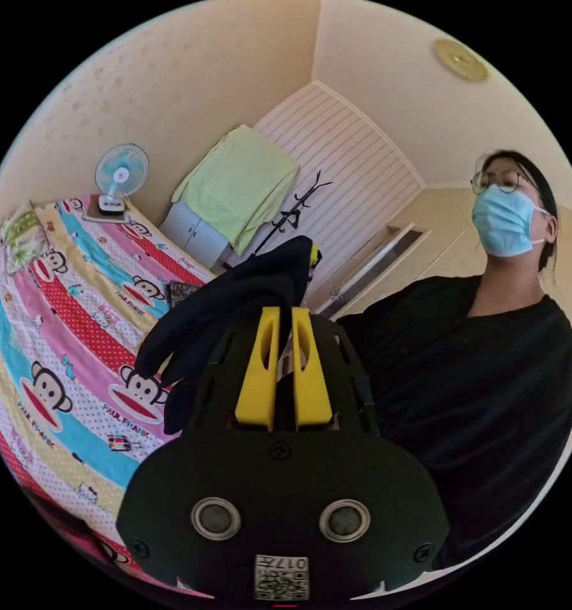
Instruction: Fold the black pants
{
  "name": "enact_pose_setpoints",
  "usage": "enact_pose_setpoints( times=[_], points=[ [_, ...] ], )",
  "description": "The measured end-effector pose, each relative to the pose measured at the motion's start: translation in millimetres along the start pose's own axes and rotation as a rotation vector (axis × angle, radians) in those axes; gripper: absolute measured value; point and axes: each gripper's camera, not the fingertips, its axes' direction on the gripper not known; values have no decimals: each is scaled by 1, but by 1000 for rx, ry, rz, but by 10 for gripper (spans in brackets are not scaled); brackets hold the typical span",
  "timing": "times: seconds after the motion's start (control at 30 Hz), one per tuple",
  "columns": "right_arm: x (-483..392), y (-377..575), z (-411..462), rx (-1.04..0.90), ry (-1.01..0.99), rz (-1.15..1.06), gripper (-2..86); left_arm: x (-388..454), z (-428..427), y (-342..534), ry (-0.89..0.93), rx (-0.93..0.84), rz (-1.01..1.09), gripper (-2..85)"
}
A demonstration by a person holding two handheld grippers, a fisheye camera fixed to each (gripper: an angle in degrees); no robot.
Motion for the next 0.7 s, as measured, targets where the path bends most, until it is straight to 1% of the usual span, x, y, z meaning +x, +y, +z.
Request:
enact_pose_setpoints(
  times=[0.1, 0.13, 0.2, 0.23, 0.3, 0.33, 0.37, 0.4, 0.43, 0.47, 0.5, 0.53, 0.57, 0.6, 0.63, 0.67, 0.7],
  points=[
    [45, 22, 30, 28, -150, 34, 12, 46, -35, 1, -57, 33, 67, 39],
    [64, 35, 40, 46, -191, 58, 12, 49, -40, 2, -53, 44, 61, 39],
    [93, 57, 50, 50, -201, 113, 11, 36, -42, 5, 6, 64, -30, 38],
    [112, 75, 54, 33, -167, 163, 12, 28, -39, 7, 27, 58, -64, 38],
    [140, 106, 52, -33, -45, 237, 12, -18, -5, 19, 104, -25, -245, 39],
    [162, 132, 46, -90, 56, 318, 12, -29, 8, 23, 102, -64, -271, 39],
    [185, 161, 37, -169, 162, 411, 13, -47, 38, 33, 73, -168, -294, 39],
    [197, 178, 33, -221, 222, 462, 13, -64, 75, 47, 23, -305, -311, 39],
    [224, 214, 25, -344, 358, 593, 13, -75, 96, 55, 5, -381, -337, 39],
    [251, 252, 21, -506, 519, 726, 13, -98, 134, 75, 5, -526, -425, 37],
    [265, 271, 20, -588, 598, 796, 13, -114, 160, 94, 46, -602, -501, 33],
    [286, 304, 22, -739, 718, 900, 14, -118, 167, 100, 86, -609, -525, 23],
    [302, 329, 33, -907, 817, 927, 15, -122, 172, 109, 168, -582, -575, 4],
    [309, 339, 43, -997, 862, 918, 15, -124, 166, 112, 198, -536, -630, -2],
    [322, 352, 65, -1130, 914, 872, 16, -125, 161, 112, 192, -513, -657, -5],
    [335, 359, 89, -1196, 923, 809, 19, -125, 146, 110, 160, -467, -697, -7],
    [344, 362, 102, -1212, 919, 789, 21, -127, 130, 108, 120, -425, -736, -8]
  ],
)
